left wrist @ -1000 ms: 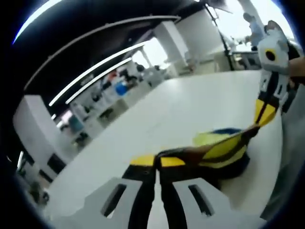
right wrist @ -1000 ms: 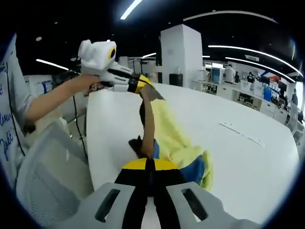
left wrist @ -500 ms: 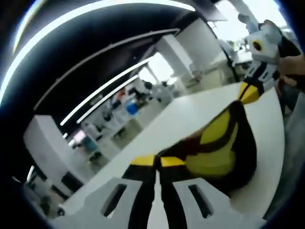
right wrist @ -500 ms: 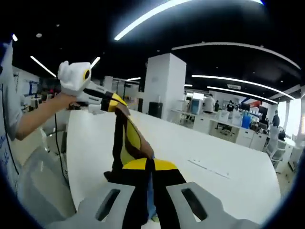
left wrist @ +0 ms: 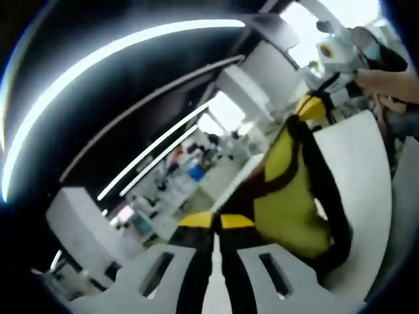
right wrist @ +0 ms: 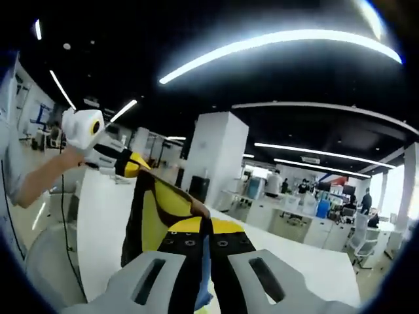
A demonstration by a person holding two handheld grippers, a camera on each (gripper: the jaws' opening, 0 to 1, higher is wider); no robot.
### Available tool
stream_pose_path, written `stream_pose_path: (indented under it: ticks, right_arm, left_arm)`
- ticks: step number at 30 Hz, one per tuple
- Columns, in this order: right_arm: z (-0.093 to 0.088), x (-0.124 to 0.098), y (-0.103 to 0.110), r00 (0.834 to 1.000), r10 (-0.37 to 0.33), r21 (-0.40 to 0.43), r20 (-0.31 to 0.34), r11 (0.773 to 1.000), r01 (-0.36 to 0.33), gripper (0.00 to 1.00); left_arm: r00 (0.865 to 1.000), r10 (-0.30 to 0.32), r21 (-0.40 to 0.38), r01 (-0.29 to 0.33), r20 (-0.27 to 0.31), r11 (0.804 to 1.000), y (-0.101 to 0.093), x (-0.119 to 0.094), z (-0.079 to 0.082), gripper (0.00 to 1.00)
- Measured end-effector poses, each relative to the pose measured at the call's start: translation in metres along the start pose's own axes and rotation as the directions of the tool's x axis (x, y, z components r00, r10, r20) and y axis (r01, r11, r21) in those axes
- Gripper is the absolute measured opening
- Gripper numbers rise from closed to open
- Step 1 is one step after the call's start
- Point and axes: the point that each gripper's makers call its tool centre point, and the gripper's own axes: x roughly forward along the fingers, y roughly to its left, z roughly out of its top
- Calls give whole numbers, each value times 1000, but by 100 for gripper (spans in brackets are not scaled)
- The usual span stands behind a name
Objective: Fold the garment on the visible template until the final outline fits inside the template.
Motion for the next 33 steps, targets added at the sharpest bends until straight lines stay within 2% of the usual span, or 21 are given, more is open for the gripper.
stream_pose_path:
  ticks: [9, 16, 19, 22, 26, 33]
  right_arm:
    - [34, -4, -6, 999, 29, -72, 21, 997, -27, 2]
    - [68, -12, -8, 996, 37, -91, 82, 995, -29, 2]
    - [85, -17, -8, 993, 36, -119, 113, 993, -23, 2]
    - [108, -26, -5, 987, 36, -137, 159, 990, -14, 2]
    - [134, -37, 1, 978, 39, -180, 204, 984, -1, 2]
    - [149, -59, 22, 974, 62, -217, 220, 976, -13, 2]
  left_arm:
    - [1000, 1, 61, -2, 26, 998, 12, -18, 28, 0]
    - [998, 33, 115, -40, 62, 993, 26, -33, 56, 0]
    - [996, 51, 147, -62, 78, 987, 32, -41, 71, 0]
    - [990, 85, 168, -104, 117, 980, 40, -56, 92, 0]
    - [984, 99, 172, -125, 151, 977, 45, -74, 110, 0]
    - [984, 91, 179, -118, 154, 977, 32, -99, 118, 0]
